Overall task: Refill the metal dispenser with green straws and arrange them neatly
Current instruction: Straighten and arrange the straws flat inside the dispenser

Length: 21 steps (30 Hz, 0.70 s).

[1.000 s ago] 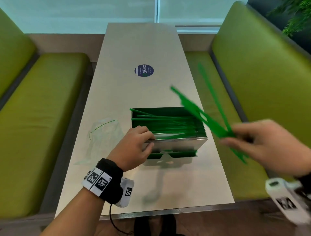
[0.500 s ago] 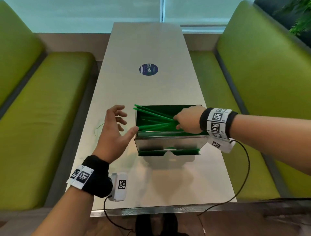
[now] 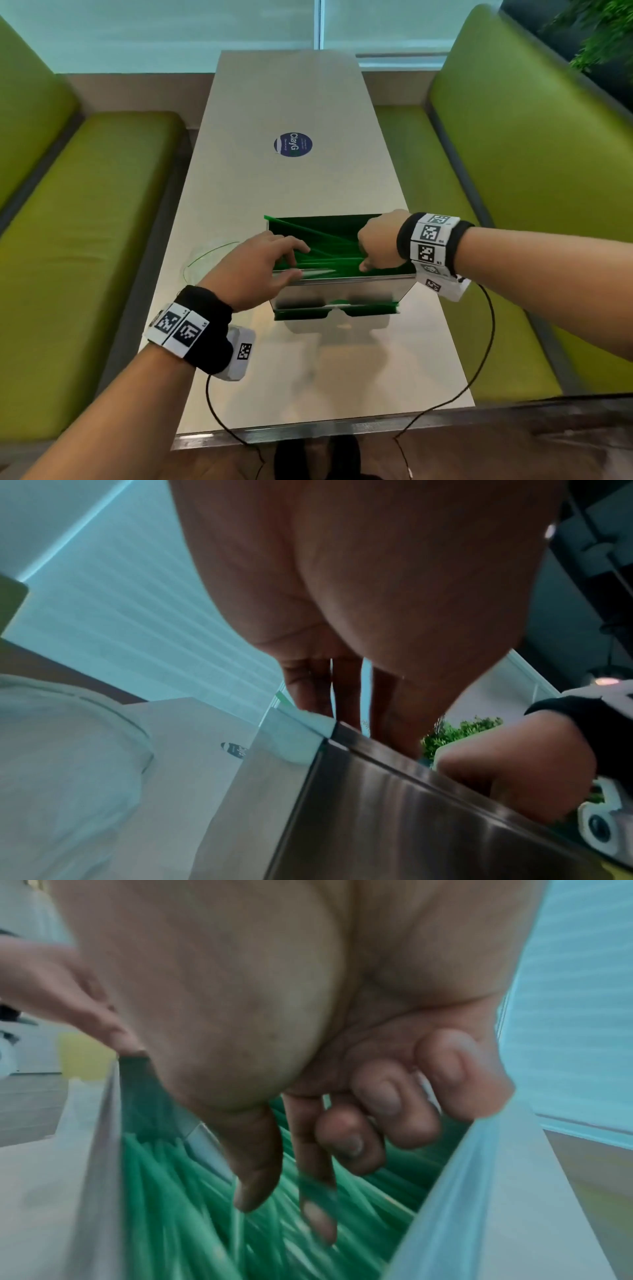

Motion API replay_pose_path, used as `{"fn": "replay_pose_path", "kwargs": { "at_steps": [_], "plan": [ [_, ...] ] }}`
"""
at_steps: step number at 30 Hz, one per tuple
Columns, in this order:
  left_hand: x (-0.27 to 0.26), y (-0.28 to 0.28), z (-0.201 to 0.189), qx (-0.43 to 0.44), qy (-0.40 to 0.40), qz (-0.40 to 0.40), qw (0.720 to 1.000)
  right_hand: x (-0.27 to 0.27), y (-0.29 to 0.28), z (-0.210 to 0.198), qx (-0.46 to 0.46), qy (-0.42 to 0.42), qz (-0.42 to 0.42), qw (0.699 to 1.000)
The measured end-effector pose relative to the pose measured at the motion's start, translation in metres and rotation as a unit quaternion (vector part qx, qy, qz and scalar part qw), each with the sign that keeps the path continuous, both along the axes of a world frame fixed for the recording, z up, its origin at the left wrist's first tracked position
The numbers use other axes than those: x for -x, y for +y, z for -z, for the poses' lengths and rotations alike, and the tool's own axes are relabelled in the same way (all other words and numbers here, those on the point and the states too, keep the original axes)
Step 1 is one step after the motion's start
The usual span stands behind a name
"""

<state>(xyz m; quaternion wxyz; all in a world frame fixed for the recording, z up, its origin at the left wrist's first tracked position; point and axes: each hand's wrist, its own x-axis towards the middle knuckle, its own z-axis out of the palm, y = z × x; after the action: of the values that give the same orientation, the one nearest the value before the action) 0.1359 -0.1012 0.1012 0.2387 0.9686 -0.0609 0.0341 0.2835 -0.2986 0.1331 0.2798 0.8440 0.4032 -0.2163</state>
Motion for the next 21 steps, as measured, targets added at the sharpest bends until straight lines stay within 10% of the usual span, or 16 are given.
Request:
{"fn": "replay_pose_path", "kwargs": {
  "at_steps": [6,12,17,21],
  "plan": [
    [-0.015,0.002,-0.008,-0.102,0.001,0.024,0.995,0.005,-0.031,-0.019,-0.273,0.084,0.124,0.950],
    [-0.036,-0.014,-0.019,-0.103,0.088,0.002,0.991,0.031,-0.125,0.032,-0.568,0.018,0.461,0.682],
    [-0.064,-0.038,-0.018,-0.223,0.195,0.044,0.954,0.069,-0.126,0.128,-0.522,0.311,0.643,0.467],
    [-0.071,-0.055,-0.012,-0.334,0.077,0.107,0.933,0.076,-0.102,0.147,-0.560,0.288,0.658,0.413]
  ]
}}
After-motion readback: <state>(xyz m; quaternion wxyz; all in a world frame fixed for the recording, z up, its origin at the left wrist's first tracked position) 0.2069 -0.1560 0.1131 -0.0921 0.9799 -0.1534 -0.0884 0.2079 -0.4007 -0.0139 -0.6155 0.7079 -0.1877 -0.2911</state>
